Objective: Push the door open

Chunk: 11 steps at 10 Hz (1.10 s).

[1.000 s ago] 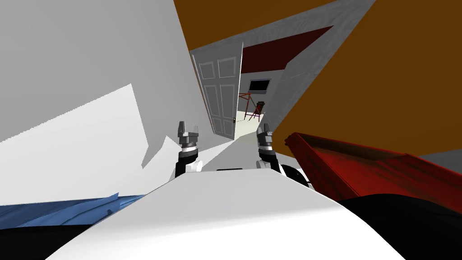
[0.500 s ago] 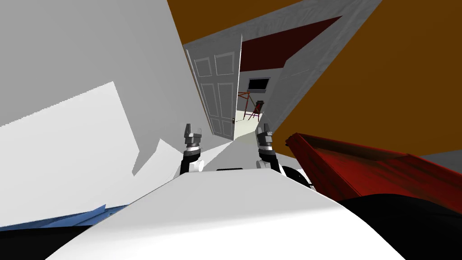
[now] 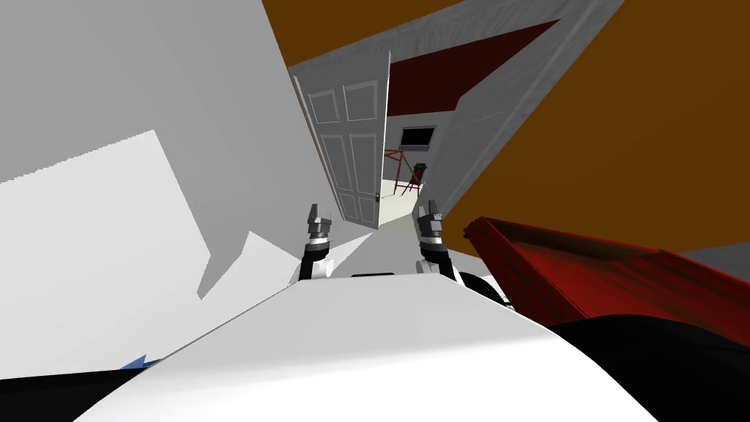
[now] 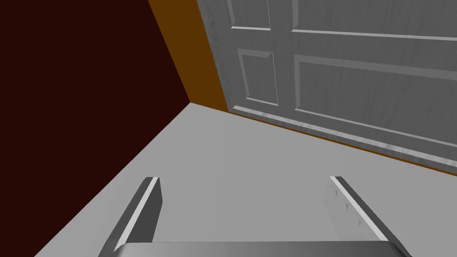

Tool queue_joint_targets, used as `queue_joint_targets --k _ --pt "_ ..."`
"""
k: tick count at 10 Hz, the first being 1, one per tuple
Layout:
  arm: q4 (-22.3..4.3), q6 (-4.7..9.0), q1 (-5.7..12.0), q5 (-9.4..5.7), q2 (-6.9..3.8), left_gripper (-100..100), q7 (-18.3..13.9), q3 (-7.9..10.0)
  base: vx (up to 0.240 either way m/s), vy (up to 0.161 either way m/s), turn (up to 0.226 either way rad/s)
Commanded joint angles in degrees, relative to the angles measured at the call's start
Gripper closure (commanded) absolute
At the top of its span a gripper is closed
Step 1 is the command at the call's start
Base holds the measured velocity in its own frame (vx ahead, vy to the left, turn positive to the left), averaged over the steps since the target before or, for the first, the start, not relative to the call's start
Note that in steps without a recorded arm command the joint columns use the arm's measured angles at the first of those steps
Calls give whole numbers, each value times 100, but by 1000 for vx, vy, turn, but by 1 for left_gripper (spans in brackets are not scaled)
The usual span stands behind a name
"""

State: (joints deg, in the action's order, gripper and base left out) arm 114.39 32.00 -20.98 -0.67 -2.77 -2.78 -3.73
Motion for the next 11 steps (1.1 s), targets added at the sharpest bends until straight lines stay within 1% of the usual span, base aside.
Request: queue_joint_targets --k 1,5,11 --pt "-237 58 83 -9 -24 -100 22 -15 101 -7 -57" --pt "-835 161 321 -41 -88 -100 70 -36 99 -8 -47" --pt "-1800 333 715 -92 -153 -100 151 -71 99 -5 -52"
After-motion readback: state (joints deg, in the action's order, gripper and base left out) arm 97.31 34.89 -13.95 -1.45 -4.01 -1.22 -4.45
